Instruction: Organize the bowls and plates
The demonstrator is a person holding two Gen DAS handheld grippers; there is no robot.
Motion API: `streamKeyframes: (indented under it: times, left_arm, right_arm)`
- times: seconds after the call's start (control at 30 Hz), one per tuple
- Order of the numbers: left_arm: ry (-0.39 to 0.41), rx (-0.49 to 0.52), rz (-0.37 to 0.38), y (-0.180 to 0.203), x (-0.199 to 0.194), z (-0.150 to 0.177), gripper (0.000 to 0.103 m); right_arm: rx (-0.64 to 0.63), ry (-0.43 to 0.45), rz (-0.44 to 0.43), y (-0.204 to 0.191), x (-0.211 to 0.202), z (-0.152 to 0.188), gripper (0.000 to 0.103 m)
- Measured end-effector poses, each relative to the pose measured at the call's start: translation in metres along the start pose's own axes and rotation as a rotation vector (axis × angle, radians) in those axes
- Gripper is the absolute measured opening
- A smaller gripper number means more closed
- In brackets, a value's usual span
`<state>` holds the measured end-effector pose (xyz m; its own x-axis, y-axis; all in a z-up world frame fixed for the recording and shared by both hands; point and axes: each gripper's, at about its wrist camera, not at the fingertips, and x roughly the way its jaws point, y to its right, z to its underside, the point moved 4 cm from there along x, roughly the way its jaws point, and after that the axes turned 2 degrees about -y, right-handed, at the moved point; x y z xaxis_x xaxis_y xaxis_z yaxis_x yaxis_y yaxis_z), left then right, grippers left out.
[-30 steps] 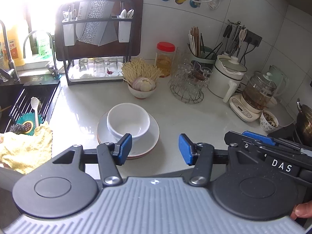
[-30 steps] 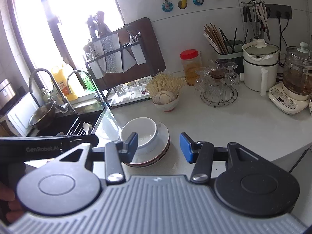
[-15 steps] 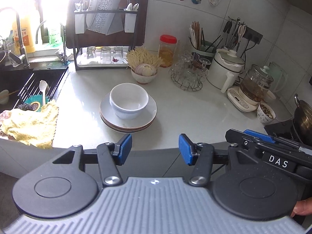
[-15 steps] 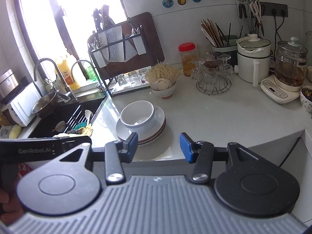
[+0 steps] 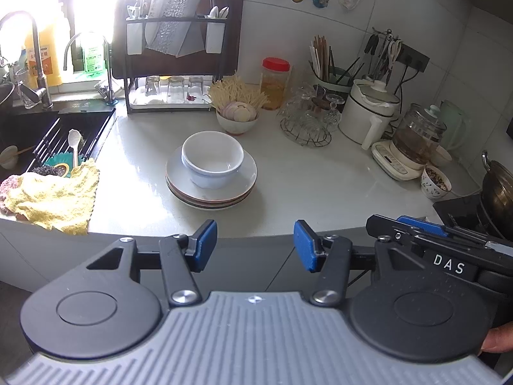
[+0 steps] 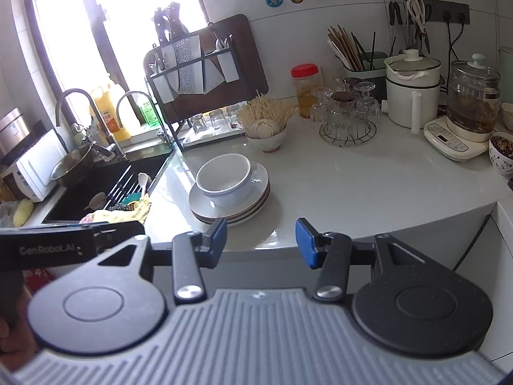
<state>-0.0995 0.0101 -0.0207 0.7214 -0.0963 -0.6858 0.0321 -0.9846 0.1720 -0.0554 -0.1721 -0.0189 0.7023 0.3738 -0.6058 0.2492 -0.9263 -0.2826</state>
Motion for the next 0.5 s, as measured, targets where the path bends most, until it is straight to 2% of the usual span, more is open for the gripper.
streamKeyframes:
  times: [0.2, 0.23, 0.3, 0.4, 0.5]
  left_arm:
    - [0.005, -0.002, -0.009, -0.001, 0.001, 0.004, 0.059]
    - [0.002, -0.001, -0.011, 0.0, 0.001, 0.004, 0.059]
    - [0.0, 0.009, -0.014, 0.001, 0.001, 0.005, 0.059]
    - [0.006, 0.018, -0.022, 0.004, 0.001, 0.005, 0.07]
    - [-0.007, 0.037, -0.013, 0.008, 0.004, 0.006, 0.072]
  right_arm:
    - [0.005, -0.006, 0.012, 0.006, -0.002, 0.002, 0.052]
    - [0.006, -0.004, 0.015, 0.008, -0.002, 0.001, 0.056]
    - [0.008, 0.002, 0.019, 0.01, -0.003, 0.001, 0.058]
    - [0.001, -0.006, 0.025, 0.013, -0.001, 0.0, 0.058]
    - [-0.005, -0.012, 0.029, 0.015, 0.0, 0.0, 0.058]
